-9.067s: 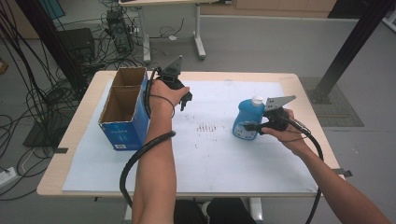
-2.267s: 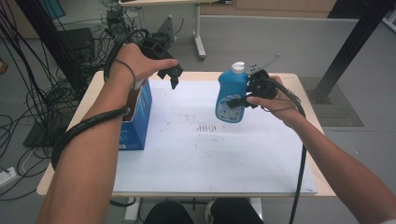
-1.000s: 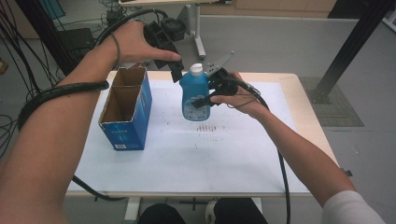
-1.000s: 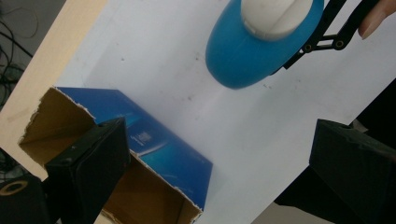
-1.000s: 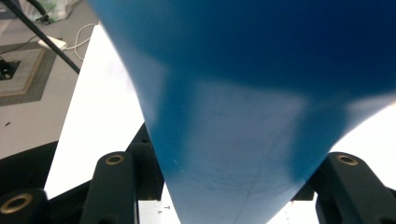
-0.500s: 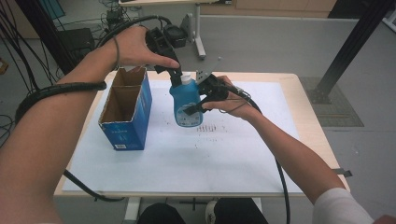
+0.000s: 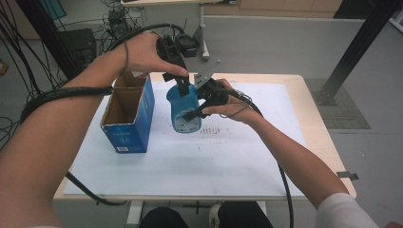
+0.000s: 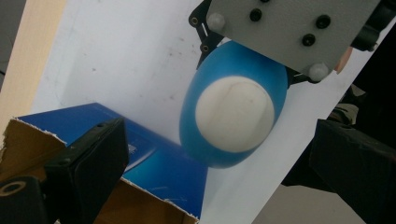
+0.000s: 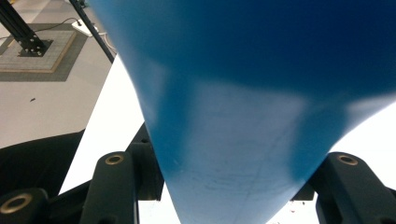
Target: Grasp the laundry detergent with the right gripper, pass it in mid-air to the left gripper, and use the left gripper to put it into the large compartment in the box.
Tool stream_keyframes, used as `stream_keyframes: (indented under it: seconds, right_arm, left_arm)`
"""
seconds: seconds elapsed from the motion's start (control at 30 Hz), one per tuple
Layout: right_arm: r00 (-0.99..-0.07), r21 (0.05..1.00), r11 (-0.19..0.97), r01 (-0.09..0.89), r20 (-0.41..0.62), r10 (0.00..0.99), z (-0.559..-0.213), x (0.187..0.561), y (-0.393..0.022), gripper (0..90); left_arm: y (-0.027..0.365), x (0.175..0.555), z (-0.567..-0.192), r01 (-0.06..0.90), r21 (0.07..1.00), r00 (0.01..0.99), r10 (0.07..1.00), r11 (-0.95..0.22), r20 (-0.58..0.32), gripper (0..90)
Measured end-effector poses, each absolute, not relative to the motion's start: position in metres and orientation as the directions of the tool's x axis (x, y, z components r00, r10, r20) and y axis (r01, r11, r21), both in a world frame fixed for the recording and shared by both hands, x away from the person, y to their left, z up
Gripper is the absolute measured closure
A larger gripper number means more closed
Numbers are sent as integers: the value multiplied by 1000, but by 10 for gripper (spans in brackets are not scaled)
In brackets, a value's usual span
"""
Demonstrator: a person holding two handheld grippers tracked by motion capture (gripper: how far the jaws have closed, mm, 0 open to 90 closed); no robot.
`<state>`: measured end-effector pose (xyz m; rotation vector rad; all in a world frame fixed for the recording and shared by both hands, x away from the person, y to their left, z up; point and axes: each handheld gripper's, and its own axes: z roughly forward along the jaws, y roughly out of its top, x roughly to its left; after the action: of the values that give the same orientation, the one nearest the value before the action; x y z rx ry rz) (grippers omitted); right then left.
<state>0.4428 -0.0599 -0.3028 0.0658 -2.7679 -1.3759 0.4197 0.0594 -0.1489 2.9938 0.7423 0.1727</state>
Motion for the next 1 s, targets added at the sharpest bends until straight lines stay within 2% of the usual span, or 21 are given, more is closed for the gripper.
stream_keyframes:
  seconds: [1.0]
  right_arm:
    - [-997, 819, 573, -30, 15, -73, -297, 440, -65, 440]
  left_arm:
    - [48, 418, -159, 431, 46, 898, 434, -901, 73, 52]
